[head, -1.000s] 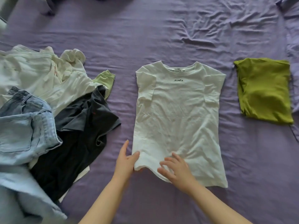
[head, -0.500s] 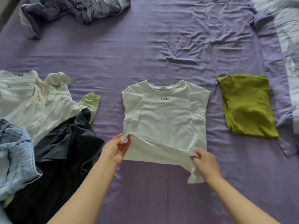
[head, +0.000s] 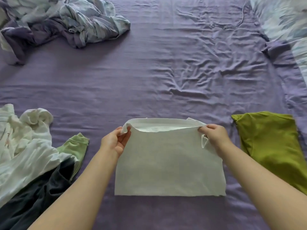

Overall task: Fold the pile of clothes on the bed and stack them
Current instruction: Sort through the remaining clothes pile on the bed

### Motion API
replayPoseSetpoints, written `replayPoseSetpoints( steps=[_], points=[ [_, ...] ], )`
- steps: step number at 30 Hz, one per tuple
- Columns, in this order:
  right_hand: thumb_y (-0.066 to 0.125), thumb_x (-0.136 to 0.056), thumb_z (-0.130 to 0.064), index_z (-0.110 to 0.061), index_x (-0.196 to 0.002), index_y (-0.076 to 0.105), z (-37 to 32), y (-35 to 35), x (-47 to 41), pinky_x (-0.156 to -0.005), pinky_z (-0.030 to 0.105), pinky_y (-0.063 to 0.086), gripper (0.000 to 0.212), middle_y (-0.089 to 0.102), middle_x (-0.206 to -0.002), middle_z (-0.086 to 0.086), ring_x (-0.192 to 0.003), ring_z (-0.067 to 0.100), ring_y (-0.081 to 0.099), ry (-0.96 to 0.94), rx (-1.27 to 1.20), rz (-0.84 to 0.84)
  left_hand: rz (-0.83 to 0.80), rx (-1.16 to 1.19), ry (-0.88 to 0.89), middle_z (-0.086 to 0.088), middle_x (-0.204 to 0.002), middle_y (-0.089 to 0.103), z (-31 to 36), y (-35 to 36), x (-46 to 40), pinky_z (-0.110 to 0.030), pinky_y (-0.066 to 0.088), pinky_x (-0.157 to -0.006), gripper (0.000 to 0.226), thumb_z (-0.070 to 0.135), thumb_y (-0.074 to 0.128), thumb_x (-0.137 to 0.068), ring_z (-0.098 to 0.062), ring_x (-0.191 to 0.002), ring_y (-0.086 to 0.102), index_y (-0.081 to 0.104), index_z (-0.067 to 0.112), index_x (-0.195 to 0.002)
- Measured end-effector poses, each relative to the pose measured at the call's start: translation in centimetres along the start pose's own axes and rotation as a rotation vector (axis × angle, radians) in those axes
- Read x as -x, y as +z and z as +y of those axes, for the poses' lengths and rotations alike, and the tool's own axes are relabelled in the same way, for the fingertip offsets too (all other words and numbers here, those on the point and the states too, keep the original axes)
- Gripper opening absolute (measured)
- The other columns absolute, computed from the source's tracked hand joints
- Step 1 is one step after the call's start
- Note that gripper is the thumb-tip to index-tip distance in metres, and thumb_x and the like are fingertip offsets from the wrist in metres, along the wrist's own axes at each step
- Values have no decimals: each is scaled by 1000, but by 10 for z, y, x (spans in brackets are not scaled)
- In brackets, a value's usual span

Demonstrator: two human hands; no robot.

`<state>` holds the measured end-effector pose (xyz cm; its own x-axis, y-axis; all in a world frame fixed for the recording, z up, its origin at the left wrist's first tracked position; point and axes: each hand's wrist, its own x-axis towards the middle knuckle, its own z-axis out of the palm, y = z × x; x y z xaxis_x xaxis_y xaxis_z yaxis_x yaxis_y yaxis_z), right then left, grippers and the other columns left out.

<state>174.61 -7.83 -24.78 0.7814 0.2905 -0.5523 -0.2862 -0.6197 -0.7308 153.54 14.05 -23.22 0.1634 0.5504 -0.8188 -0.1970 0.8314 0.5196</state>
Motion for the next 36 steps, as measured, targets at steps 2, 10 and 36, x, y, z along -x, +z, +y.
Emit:
replayPoseSetpoints(
  steps=[2, 10, 36],
  points=[
    [67, -86, -22, -12, -83, 67, -6, 6, -17, -63, 28, 40, 10, 59, -72, 3, -65, 17, 51, -5, -1, -16, 28, -28, 18, -14, -70, 67, -2, 7, -18, -27, 58, -54, 10, -2, 44, -96, -20, -63, 67, 53, 0, -92],
    [67, -72, -54, -24, -140, 37, 33, -1, 0, -103, 26, 37, 81, 46, -135, -9, -125, 6, 44, -184, -7, -109, 94, -548, 513, 4, -93, 56, -57, 1, -21, -32, 49, -80, 47, 8, 53, -91, -16, -85, 57, 46, 21, -136],
    [63, -91, -18, -14, -92, 66, 160, -31, 118, -74, 32, 47, 5, 69, -87, -1, -83, 17, 62, -46, 113, 176, -637, -1395, 438, 3, -94, 60, -233, -19, 73, -23, 46, -85, 35, 8, 56, -91, -13, -87, 57, 63, 20, -123]
  ],
)
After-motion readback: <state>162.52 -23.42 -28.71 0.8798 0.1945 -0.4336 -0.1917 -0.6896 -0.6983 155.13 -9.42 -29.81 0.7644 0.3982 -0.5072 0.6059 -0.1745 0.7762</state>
